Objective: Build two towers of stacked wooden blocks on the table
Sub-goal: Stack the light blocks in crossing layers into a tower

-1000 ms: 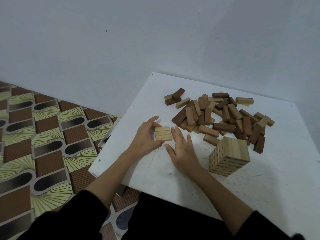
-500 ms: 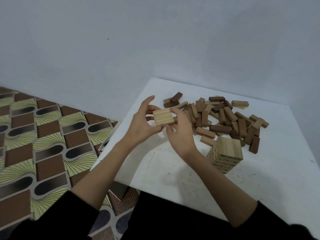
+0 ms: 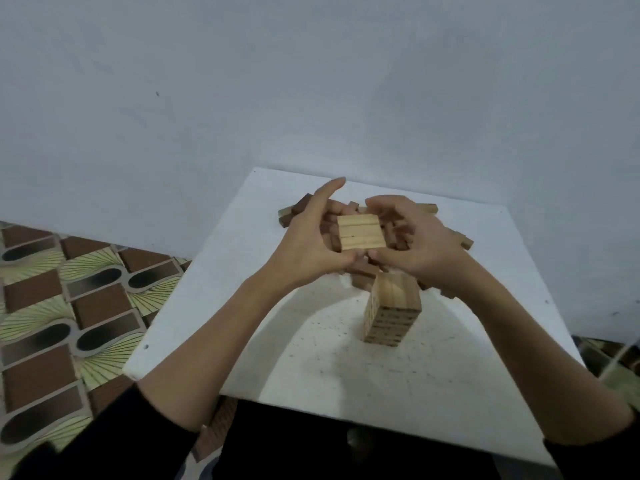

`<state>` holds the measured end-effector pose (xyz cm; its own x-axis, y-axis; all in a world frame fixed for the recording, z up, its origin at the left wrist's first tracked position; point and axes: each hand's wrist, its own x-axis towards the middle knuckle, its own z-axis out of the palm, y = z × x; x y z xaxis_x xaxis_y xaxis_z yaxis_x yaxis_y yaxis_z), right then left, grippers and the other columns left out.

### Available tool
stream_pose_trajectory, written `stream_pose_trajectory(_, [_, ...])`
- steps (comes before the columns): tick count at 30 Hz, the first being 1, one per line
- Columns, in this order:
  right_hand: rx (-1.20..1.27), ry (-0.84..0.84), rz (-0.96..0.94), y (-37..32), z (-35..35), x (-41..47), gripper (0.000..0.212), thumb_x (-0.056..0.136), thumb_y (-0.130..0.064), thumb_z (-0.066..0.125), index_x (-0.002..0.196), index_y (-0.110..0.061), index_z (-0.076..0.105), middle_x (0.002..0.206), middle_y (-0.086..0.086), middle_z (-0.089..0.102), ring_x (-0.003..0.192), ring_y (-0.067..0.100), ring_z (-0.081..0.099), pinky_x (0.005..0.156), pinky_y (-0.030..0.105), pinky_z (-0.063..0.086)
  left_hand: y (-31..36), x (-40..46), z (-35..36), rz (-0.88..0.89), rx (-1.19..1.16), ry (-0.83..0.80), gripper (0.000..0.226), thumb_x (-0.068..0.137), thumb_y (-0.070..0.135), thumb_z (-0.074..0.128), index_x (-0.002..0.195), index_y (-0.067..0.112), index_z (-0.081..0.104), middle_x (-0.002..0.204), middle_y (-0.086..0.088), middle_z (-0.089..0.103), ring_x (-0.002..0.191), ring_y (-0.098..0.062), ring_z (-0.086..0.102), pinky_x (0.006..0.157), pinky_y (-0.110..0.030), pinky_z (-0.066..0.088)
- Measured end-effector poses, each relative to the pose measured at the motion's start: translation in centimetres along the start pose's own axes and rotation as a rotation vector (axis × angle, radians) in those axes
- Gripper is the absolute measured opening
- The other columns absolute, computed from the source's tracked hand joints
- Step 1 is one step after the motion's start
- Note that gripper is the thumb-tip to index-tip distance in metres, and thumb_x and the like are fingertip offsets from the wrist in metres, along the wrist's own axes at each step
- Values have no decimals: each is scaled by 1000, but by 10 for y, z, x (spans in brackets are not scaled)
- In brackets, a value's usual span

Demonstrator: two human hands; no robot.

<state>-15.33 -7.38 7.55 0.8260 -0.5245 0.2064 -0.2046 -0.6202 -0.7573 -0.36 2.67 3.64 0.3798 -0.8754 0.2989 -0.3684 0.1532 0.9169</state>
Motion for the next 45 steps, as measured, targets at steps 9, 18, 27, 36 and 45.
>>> stream_pose_trajectory(9, [4,-50,88,53,-15,-49,64,72,-7,77,127,-23,48,116,-10,56,105,-7,52,83,7,43,-10,-10,47,-84,0,-210,102,67,9,84,147,26,24,110,2,63,102,-7,61,90,-22,50])
stream_pose_trajectory(18, [9,-58,68,67,-12,-56,64,73,-11,77,129,-22,47,118,-7,54,110,1,49,90,13,41,-16,-16,52,-123,7,-244,107,58,30,83,146,32,23,106,17,64,112,-8,57,104,-32,43])
stream_pose_trajectory(27, [-9,-122,73,72,-12,-57,81,69,-29,82,136,-28,37,127,-10,46,122,7,41,99,25,41,-19,-18,53,-116,10,-273,107,58,26,84,143,36,20,118,11,56,116,-5,54,102,-24,43])
stream_pose_trajectory(36, [-63,-128,36,76,-8,-55,84,68,-25,84,138,-25,38,127,-5,48,121,10,42,101,36,41,-24,-21,55,-81,61,-262,104,64,23,82,147,28,21,113,15,56,115,-3,53,101,-21,42])
stream_pose_trajectory(45, [-50,-98,32,74,-5,-56,75,71,-21,81,134,-27,41,122,-8,49,117,7,44,99,35,43,-28,-22,57,-63,76,-247,100,65,23,80,146,27,22,110,14,57,112,-5,54,100,-24,44])
